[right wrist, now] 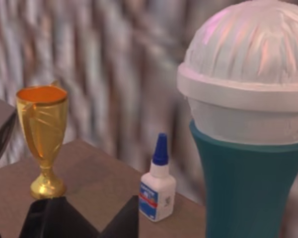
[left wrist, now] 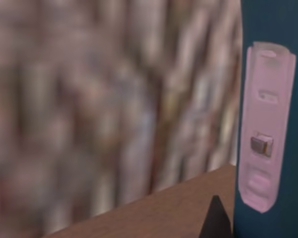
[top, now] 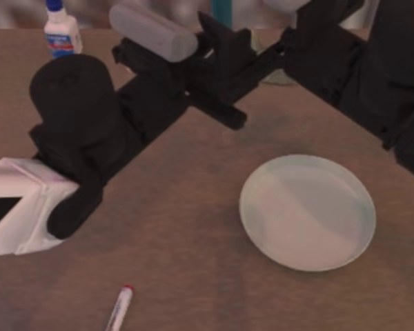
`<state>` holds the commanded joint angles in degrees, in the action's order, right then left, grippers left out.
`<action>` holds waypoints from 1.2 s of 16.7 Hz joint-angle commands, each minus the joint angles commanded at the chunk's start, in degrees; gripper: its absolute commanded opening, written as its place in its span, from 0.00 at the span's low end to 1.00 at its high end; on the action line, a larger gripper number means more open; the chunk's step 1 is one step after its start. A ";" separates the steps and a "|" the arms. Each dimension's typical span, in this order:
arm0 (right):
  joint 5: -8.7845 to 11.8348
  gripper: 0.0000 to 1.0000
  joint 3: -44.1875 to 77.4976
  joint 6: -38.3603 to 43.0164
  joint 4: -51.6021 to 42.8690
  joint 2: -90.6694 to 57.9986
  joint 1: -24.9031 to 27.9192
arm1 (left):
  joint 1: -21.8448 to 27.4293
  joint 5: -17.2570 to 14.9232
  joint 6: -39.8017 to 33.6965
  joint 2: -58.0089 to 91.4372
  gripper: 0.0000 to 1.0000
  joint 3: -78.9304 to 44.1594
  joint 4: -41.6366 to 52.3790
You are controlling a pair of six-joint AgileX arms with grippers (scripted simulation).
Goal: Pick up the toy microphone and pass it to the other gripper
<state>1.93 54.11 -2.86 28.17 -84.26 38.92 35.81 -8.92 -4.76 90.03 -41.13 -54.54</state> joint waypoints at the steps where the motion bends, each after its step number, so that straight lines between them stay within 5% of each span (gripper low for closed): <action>1: -0.09 1.00 1.99 0.00 0.56 -2.69 0.07 | 0.00 0.00 0.00 0.00 0.00 0.00 0.00; 8: -0.27 1.00 6.14 0.02 1.55 -7.51 0.18 | 0.00 0.00 0.00 0.00 0.00 0.00 0.00; 20: -0.27 0.10 6.14 0.02 1.55 -7.51 0.18 | 0.00 0.00 0.00 0.00 0.00 0.00 0.00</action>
<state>1.66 60.25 -2.85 29.73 -91.77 39.10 35.81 -8.92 -4.76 90.03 -41.13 -54.54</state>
